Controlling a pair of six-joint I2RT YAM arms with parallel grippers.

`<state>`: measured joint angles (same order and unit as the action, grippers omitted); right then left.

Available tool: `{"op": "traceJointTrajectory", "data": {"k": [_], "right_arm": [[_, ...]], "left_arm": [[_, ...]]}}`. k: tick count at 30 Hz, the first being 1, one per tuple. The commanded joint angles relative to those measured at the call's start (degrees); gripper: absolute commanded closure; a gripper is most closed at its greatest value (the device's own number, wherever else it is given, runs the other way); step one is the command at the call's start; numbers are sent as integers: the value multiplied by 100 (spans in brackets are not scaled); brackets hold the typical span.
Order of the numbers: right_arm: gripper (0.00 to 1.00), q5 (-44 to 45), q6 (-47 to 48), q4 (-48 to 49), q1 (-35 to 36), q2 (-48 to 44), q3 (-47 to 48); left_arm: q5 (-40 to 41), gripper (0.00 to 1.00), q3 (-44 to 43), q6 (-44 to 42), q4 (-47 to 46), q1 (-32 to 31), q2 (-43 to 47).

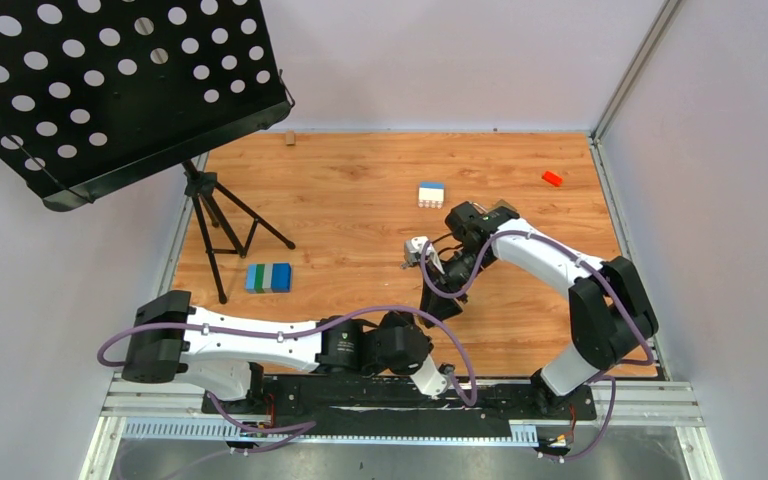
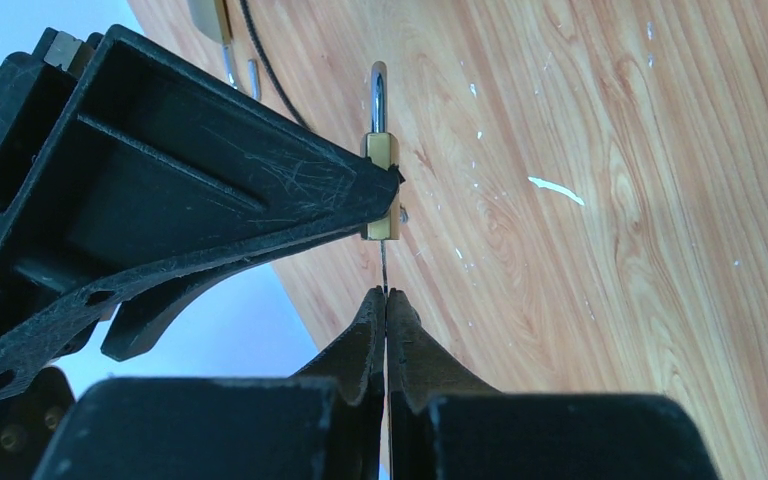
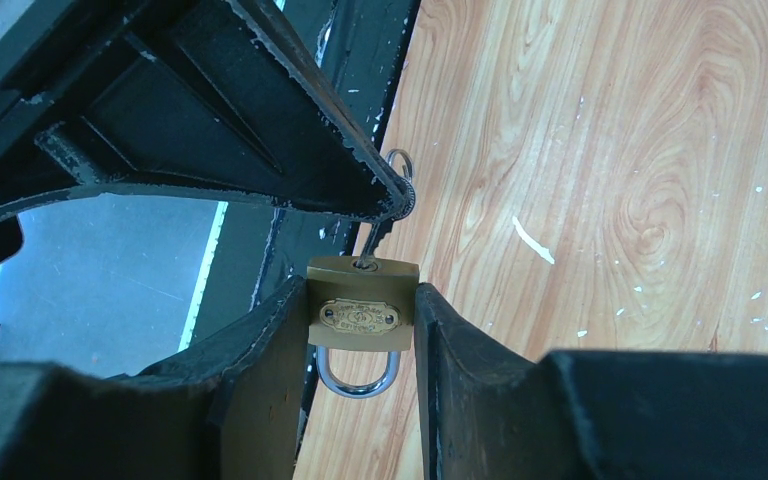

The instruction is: Unlock with the key

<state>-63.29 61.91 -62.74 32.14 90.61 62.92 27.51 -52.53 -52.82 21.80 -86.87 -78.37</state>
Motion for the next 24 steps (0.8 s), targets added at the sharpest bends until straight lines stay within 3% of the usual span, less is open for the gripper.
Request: {"op": "traceJointTrajectory", "data": {"k": [1,8,17,24], "right_arm": [[100,-619,-89,277,6,57,364],[100,-513,-71,80,5,271,625],[100,254,-987,1557,102,-706,200],[100,213,-716,1150,191,-674,391]], "left_arm": [[22,100,29,-46,-625,-154,-74],[-15,100,-42,-31,-544,-173,-125],[-1154,100,-582,483,197,277,37],[-1136,100,-707,281,249,293,-145]]}}
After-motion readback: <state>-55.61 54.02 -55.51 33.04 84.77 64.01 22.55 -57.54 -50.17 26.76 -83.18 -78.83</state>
